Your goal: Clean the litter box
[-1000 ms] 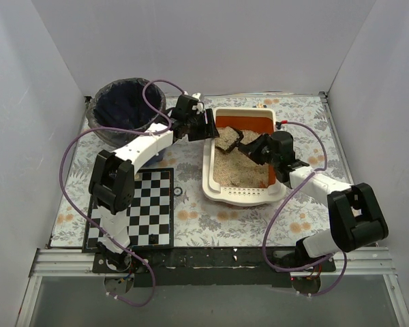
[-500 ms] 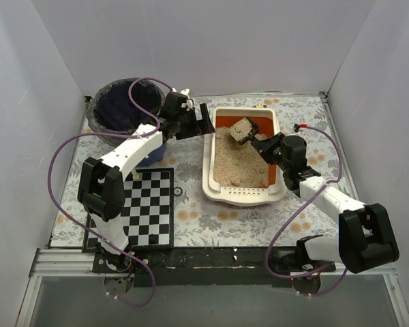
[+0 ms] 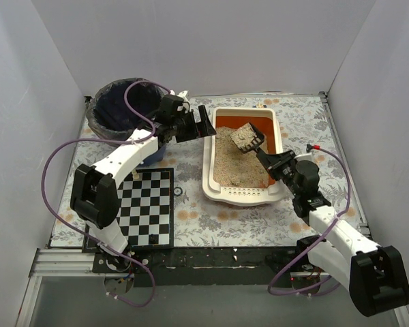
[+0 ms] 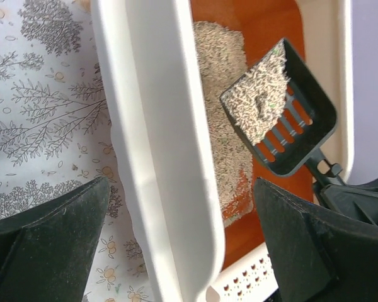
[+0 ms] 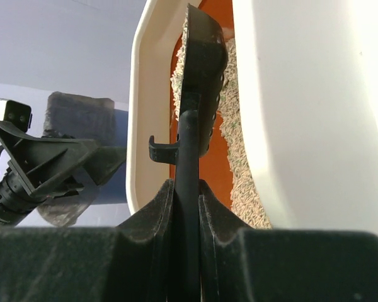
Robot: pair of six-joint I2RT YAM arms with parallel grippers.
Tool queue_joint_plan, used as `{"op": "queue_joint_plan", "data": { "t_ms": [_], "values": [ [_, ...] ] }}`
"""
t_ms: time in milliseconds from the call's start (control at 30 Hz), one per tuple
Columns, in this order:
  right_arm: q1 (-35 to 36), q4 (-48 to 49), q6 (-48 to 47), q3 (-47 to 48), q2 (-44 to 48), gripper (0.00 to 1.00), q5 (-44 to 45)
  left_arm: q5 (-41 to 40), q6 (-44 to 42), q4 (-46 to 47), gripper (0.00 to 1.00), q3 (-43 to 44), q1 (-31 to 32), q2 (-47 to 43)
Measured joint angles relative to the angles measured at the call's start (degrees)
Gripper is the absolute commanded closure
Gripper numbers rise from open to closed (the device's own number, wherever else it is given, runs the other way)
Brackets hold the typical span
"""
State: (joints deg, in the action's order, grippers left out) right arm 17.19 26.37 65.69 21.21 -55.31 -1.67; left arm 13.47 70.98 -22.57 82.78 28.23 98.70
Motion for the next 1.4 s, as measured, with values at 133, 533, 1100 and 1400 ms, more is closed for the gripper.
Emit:
{"op": "queue_joint_plan", "data": {
  "t_ms": [133,533,1100,1400],
  "values": [
    [-0.28,4.22,4.42,-4.24,3.87,0.99,-0.04,0.94,0.07,1.20,0.02,-1.11,0.00,-2.97],
    [-0.70,19.19,17.14,-8.70,8.44,0.99,-1.55,2.60,1.05,5.16,0.02,-6.38,0.00,-7.06],
    [-0.68,23.50,30.25,-11.06,6.10,0.99,-4.52,5.70,2.36,8.20,0.02,-10.36,0.00,-8.72],
    [0.63,-4.70,22.69,-2.25,13.20,0.99,1.66,6.64,3.43,9.53,0.02,-11.76,0.00,-9.22]
  ]
}}
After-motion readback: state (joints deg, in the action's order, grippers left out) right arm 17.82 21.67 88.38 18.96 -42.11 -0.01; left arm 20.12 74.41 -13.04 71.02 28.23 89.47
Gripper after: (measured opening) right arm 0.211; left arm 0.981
